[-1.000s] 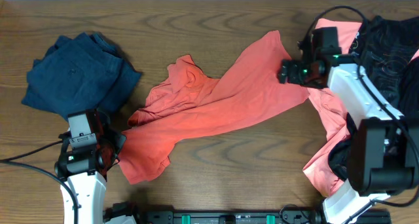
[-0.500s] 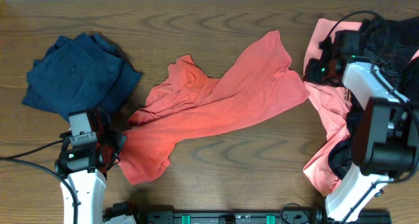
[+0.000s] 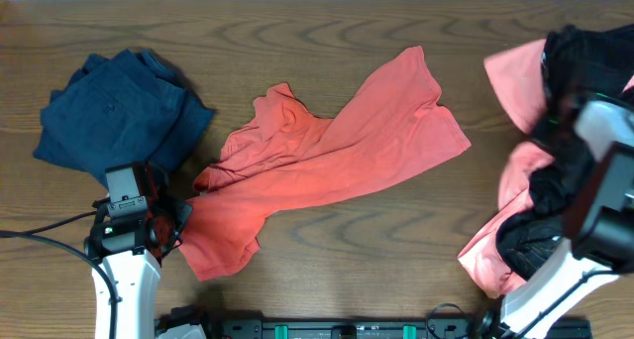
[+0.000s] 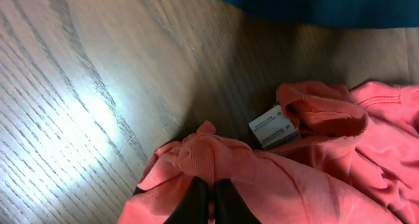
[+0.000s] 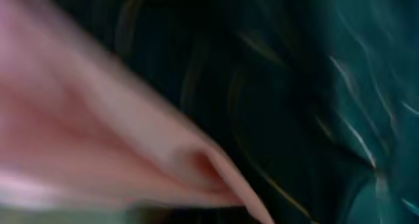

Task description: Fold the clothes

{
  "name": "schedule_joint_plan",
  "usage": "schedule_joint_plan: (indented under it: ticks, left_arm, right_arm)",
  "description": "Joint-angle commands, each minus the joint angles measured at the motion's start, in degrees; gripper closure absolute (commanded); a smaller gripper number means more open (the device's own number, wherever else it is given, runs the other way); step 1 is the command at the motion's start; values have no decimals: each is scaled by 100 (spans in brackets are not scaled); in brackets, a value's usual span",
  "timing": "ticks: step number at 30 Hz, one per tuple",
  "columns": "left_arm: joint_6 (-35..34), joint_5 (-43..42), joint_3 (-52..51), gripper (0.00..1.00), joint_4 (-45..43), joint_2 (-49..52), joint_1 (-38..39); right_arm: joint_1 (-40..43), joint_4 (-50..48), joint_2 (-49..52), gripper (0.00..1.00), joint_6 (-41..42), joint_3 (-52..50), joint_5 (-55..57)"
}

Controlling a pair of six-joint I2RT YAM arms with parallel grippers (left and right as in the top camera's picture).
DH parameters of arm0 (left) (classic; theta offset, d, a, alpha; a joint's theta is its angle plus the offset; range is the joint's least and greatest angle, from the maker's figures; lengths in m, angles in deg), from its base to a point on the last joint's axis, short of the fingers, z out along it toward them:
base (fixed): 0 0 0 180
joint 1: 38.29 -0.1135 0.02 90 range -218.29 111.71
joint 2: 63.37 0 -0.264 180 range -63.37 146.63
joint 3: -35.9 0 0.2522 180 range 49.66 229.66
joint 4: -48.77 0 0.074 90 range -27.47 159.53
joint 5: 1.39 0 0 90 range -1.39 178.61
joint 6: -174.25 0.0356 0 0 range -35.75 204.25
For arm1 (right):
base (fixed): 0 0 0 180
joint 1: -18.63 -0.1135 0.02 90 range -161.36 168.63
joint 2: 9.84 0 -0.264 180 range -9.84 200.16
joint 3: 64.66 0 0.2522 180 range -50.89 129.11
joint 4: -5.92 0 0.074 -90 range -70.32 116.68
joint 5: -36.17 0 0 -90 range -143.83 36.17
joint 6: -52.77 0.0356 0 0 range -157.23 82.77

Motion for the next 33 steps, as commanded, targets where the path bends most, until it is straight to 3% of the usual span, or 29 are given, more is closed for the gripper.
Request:
schedule_joint_plan:
  ticks: [1,9,15,16,20,24,33]
  left_arm:
    - [125,26,111,94,-4,26,-44]
    - [142,26,111,94,2,26,-44]
    - [144,26,109,94,20,26,-44]
    - [142,26,111,94,22,26,-44]
    - [142,26,109,94,22,26,-44]
    - [142,26,111,94,20,26,-44]
    - [142,26,109,94,20,26,-44]
  right_arm:
    - [723,260,140,89,256,107,-74]
    - [944,662,-673,75,-1346,649,-3628]
    - [101,1091,-1281,54,-1915,651,-3311]
    - [-98,1099,-1272,55,-1971,647,-3014]
    - [-776,909,-977,79,-2098,560,-2039]
    - [-1088,448,-437,92,-2111,553,-1495]
    - [-885,-509,404,94,-1751,553,-638]
